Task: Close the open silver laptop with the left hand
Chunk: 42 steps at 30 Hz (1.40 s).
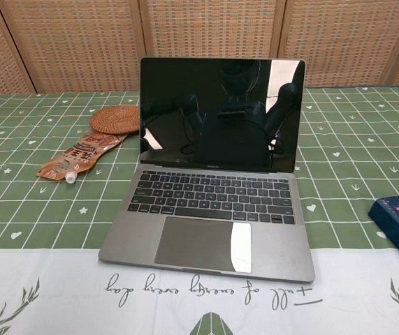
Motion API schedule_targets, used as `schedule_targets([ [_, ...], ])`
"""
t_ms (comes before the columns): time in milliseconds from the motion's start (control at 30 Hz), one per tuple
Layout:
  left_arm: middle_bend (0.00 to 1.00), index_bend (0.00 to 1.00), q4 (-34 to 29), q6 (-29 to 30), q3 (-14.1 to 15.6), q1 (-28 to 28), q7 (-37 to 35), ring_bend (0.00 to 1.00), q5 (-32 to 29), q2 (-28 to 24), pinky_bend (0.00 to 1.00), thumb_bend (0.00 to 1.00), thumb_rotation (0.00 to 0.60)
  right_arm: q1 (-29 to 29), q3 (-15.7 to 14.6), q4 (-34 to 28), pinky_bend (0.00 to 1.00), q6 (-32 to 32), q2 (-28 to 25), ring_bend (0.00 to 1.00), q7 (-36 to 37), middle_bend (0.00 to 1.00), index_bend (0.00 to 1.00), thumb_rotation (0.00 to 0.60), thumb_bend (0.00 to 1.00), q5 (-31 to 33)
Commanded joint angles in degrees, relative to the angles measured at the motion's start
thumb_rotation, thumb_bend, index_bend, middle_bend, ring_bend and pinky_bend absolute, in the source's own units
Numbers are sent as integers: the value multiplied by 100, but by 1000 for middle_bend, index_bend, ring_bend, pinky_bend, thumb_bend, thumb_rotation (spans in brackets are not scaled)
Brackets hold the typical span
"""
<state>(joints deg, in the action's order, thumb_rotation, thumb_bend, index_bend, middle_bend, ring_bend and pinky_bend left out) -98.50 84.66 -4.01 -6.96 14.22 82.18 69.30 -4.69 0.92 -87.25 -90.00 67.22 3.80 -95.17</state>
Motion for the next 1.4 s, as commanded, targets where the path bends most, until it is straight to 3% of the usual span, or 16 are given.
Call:
schedule_targets([
  [33, 0, 0, -46, -67, -4, -38, 32, 0, -23, 1, 0, 97, 600, -6, 3, 5, 0, 17, -12, 0, 39, 0, 0, 600, 97, 15],
  [233, 0, 0, -175, -423, -220, -318, 267, 0, -303, -22, 0, 99, 600, -33, 49, 32, 0, 82, -46, 0, 174, 0, 0, 600, 97, 120],
  [600, 0, 0, -543, -1441, -1016, -1449, 1133, 0, -983, -37, 0, 176, 600, -112, 137, 148, 0, 348, -66, 0, 437, 0, 0, 600, 97, 419],
  [733, 0, 0, -579, -2002, -1378, -2044, 1319, 0, -1483, 59, 0, 343, 600, -130, 181, 190, 0, 423, -97, 0, 604, 0, 0, 600, 97, 537],
  [900, 0, 5, -385, -2927, -1822, -2911, 1291, 0, -2350, 180, 0, 653, 600, -166, 240, 280, 0, 535, -124, 0, 809, 0, 0, 600, 96, 679],
  [1100, 0, 33, 144, -3551, -2029, -3939, 1746, 0, -3149, 489, 0, 896, 600, -177, 325, 360, 0, 606, -184, 0, 1073, 0, 0, 600, 97, 847],
  [1200, 0, 38, 385, -3836, -2067, -4357, 1860, 0, -3540, 632, 0, 982, 600, -178, 346, 390, 0, 642, -210, 0, 1187, 0, 0, 600, 96, 903],
  [1400, 0, 38, 1123, -4556, -2075, -5347, 2053, 0, -4635, 946, 4, 1000, 600, -176, 393, 464, 0, 696, -258, 0, 1401, 0, 0, 600, 96, 1006],
])
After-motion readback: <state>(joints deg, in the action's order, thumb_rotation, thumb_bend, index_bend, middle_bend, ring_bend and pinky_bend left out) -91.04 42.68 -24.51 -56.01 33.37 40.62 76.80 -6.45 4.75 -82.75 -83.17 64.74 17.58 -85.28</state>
